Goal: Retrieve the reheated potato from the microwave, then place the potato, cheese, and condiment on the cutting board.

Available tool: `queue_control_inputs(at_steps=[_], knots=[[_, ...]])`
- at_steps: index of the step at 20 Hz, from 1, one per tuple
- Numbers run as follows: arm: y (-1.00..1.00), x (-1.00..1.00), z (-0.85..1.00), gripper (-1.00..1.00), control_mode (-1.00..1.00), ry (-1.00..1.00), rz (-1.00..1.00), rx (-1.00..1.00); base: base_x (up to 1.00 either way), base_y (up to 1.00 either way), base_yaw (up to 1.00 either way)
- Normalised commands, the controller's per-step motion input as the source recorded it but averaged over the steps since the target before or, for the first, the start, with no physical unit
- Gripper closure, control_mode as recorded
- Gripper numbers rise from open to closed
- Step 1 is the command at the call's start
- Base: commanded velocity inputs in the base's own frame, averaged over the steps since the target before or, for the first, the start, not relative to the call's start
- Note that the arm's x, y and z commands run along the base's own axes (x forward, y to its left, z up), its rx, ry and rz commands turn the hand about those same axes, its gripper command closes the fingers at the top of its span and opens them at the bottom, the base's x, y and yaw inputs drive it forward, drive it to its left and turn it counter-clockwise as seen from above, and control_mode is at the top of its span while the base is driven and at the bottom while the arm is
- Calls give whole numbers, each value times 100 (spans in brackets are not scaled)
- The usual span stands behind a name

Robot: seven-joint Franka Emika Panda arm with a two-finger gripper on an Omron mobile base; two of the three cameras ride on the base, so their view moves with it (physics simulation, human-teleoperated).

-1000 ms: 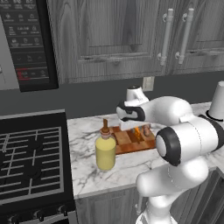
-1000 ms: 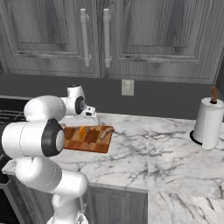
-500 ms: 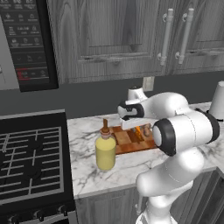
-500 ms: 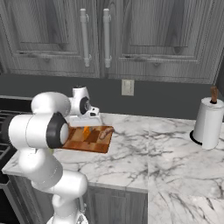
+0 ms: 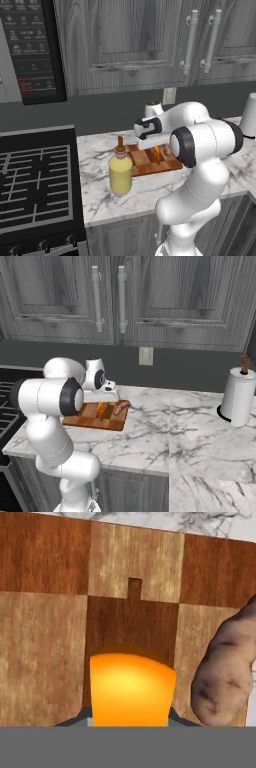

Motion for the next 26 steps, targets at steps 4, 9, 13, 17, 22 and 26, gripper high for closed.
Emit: queue_control_inputs(at_steps=[4,9,13,17,22,26], knots=[[0,8,-19,100,-100,0,0,1,0,0,0],[-1,7,-16,100,-100,0,1,0,0,0,0],[-1,8,-15,100,-100,0,1,0,0,0,0],[-7,9,-13,100,-100,0,1,0,0,0,0],[-9,8,-10,100,-100,0,2,2,0,0,0],[-4,1,-11,-100,-100,0,3,3,0,0,0]])
